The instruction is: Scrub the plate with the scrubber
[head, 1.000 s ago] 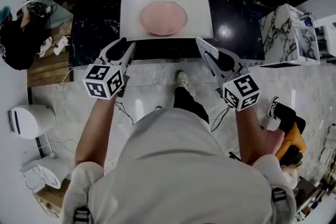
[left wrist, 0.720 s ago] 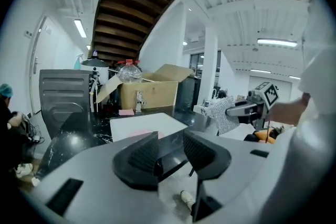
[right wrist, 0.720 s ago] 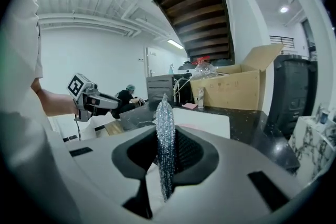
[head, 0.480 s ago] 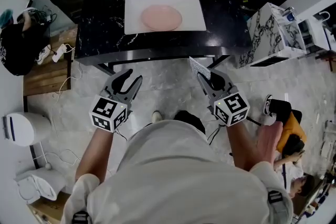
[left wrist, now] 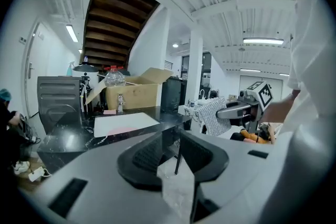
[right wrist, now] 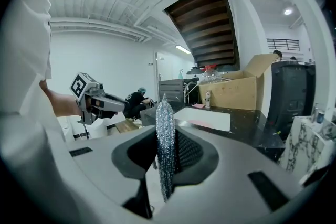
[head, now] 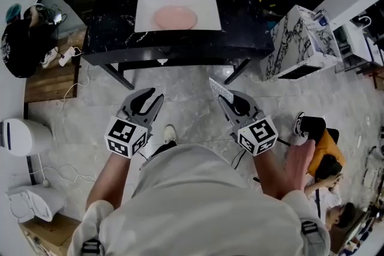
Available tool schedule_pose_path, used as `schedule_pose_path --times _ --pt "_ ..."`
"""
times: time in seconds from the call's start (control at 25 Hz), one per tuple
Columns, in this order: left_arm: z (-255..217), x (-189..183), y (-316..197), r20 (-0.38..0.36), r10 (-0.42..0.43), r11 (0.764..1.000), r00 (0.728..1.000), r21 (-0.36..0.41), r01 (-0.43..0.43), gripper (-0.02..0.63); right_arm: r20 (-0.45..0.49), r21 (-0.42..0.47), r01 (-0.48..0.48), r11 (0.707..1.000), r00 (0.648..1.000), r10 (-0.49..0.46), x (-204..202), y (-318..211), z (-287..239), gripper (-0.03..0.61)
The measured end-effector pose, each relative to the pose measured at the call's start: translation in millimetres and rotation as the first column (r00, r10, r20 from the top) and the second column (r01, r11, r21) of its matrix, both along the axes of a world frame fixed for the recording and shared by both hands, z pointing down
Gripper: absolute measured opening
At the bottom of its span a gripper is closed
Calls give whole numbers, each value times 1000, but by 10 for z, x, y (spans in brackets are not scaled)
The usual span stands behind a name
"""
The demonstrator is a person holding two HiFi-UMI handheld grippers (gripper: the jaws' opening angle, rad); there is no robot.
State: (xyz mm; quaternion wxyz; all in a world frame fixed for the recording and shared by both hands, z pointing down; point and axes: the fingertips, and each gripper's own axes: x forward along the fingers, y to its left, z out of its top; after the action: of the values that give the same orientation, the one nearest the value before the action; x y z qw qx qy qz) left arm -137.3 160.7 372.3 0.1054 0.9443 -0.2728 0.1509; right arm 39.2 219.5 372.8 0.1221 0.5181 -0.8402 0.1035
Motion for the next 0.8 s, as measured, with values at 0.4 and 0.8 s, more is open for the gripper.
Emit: schedule_pose_path --times 0.4,0.8 --pt "114 201 986 1 -75 997 997 -23 75 -3 33 -7 59 998 998 -59 132 925 204 78" --pt "129 273 1542 -16 -66 996 998 -67 65 -5 49 11 78 997 996 -79 88 1472 170 78"
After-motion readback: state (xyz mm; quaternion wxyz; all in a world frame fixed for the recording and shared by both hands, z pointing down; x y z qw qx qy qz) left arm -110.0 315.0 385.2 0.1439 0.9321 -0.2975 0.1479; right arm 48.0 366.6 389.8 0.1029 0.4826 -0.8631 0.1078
